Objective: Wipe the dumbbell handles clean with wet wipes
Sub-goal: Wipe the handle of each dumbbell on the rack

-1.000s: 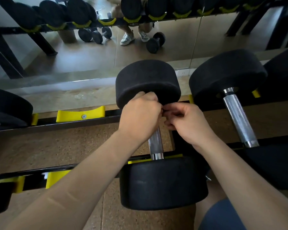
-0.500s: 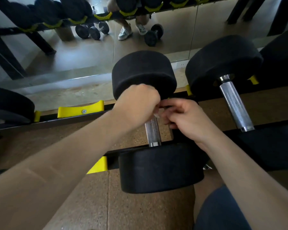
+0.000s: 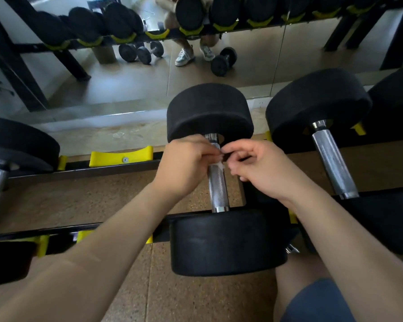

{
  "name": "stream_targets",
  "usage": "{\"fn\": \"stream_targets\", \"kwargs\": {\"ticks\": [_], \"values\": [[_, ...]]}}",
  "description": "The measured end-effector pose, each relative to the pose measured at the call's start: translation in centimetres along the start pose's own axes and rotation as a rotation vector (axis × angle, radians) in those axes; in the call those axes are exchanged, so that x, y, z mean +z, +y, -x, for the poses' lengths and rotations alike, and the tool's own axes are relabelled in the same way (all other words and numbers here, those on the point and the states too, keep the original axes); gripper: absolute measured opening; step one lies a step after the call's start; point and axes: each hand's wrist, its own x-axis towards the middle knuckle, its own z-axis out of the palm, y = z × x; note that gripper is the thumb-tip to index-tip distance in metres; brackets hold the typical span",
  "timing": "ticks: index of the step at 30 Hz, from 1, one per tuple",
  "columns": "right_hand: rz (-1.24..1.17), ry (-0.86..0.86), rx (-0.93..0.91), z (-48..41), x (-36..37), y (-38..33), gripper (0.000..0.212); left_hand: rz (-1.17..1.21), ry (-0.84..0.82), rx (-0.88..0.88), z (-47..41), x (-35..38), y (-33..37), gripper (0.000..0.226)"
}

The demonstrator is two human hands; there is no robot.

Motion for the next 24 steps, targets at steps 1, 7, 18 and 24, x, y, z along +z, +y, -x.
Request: {"fn": "stream_targets", "kwargs": {"ticks": [1,7,18,24], "values": [[0.027,0.024,-0.026,-0.4,0.3,0.0,0.033,0.057,0.06,-0.076,0.1,0.4,0.0,0.012],[0.275,0.079,-0.219,-2.9,1.8,0.1,0.037,0.193,0.009,-0.38,0.7,-0.3,0.7,0.021],[0.619,-0.227,-0.445,-1.8,1.8,-0.7,0.009,0.605,0.038,-0.621,4.6,-2.3,-0.1,0.033],[0.695,-0.114,-0.543,-3.6,1.1,-0.7,0.011,0.516,0.006,-0.607,5.8,-1.8,-0.6,0.026]]}}
